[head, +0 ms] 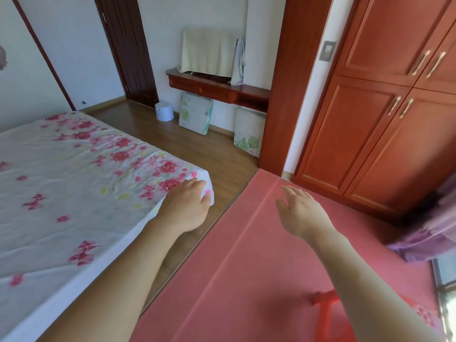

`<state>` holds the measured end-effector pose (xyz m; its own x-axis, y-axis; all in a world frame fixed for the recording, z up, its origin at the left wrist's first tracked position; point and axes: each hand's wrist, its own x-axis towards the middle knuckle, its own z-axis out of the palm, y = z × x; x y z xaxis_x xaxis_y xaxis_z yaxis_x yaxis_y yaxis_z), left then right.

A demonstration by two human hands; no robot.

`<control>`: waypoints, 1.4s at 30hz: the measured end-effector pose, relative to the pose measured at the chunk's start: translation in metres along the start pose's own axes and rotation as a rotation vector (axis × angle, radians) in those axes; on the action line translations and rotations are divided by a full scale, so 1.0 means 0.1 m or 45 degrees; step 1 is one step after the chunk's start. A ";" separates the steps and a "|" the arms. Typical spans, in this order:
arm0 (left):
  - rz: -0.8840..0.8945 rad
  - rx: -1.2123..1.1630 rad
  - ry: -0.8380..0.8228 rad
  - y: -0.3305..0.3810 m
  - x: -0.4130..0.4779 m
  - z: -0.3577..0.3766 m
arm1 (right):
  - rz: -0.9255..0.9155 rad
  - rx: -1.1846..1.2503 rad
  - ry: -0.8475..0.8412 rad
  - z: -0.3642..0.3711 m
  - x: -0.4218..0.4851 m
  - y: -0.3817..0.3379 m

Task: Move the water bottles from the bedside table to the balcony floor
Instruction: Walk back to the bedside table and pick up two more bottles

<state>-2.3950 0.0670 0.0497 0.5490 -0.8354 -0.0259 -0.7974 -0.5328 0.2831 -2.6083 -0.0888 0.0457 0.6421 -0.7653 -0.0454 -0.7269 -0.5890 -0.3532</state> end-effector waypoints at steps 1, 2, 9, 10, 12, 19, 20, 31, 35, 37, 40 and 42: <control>-0.007 0.006 0.002 0.01 0.13 -0.01 | 0.001 0.006 -0.003 -0.01 0.14 0.04; -0.013 0.009 0.002 0.02 0.26 -0.01 | 0.000 0.006 -0.006 -0.03 0.28 0.07; 0.027 -0.076 0.032 -0.03 1.42 0.11 | -0.005 -0.027 -0.007 -0.06 1.27 0.23; 0.030 -0.082 0.034 -0.05 1.63 0.12 | 0.015 -0.028 -0.007 -0.08 1.46 0.26; 0.027 -0.085 0.023 -0.06 2.06 0.12 | 0.060 -0.028 -0.008 -0.15 1.84 0.30; 0.138 -0.061 -0.009 0.13 3.55 0.04 | 0.119 -0.054 0.056 -0.40 3.04 0.44; 0.146 -0.059 -0.016 0.16 3.73 0.04 | 0.128 -0.063 0.055 -0.43 3.19 0.48; 0.067 -0.063 -0.041 0.32 5.68 0.31 | 0.023 -0.056 0.031 -0.44 5.33 1.04; -0.043 -0.077 -0.046 0.36 6.39 0.30 | -0.096 -0.117 -0.021 -0.57 6.31 1.17; -0.080 -0.072 -0.003 0.35 6.70 0.24 | -0.186 -0.177 -0.004 -0.63 6.81 1.15; -0.172 -0.071 0.076 0.23 7.11 0.11 | -0.307 -0.190 -0.031 -0.66 7.56 0.98; -0.249 -0.056 0.103 0.05 7.35 0.03 | -0.399 -0.178 -0.052 -0.62 7.99 0.76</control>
<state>-1.9957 -0.5502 0.0289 0.7120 -0.7021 -0.0077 -0.6630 -0.6758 0.3220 -2.1660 -0.7611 0.0407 0.8466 -0.5322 0.0067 -0.5174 -0.8259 -0.2241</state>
